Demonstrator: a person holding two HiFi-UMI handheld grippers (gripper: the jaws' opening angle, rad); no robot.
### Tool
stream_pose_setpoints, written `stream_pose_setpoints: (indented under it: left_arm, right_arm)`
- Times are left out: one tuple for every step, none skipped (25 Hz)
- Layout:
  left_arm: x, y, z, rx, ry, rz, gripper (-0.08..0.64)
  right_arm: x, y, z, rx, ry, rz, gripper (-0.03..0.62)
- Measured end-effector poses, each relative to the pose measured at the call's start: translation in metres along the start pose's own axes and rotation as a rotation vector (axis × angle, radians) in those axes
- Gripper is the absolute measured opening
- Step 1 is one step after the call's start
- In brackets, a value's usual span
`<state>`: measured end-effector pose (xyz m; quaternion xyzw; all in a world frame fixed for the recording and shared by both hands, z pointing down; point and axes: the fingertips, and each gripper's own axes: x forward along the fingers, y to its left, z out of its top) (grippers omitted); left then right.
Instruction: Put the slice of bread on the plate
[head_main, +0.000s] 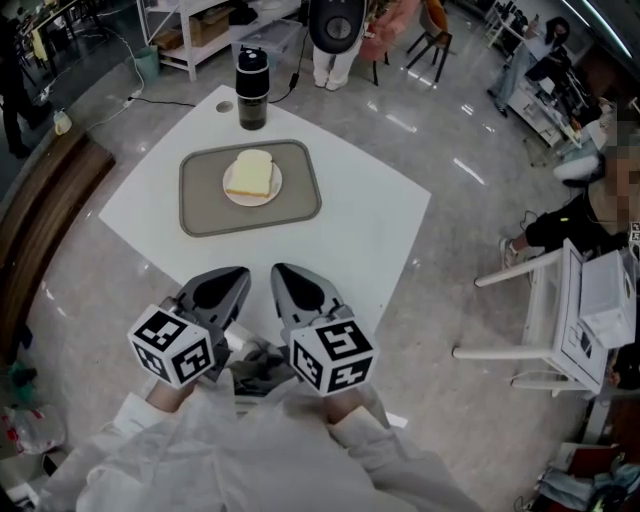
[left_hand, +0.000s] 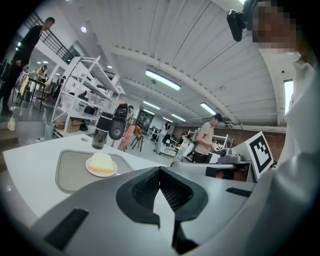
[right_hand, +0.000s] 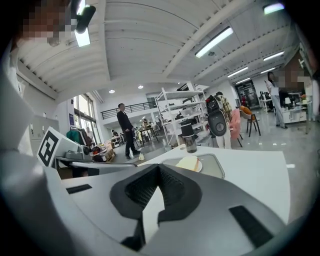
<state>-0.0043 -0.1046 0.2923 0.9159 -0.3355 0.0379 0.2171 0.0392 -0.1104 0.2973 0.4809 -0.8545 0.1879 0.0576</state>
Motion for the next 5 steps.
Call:
stream_pose_setpoints:
  left_arm:
    - [0.0003,-0.0015,0.0,-0.001,0.0,-0.004,0.008]
    - [-0.0003,-0.0027,0.0002,0.0,0.0,-0.004,0.009]
    - [-0.0017,-0.0033,0.0007,0.002,0.0,-0.002,0.008]
    - [-0.0034,-0.0035,0.0013,0.004,0.001,0.001,0.009]
    - [-0.0053,-0.0034,0.0019,0.007,0.002,0.005,0.009]
  right_arm:
    - [-0.0012,-0.0001,-0.0001,-0.004,0.0,-0.004,0.012]
    - [-0.0024,0.0002,0.0,-0.009,0.0,-0.008,0.012]
    - [-0.0033,0.001,0.0004,-0.014,-0.001,-0.011,0.012]
    - [-0.004,0.0021,0.001,-0.019,-0.001,-0.014,0.012]
    - [-0.0046,0.0033,0.0017,-0.025,-0.002,-0.016,0.012]
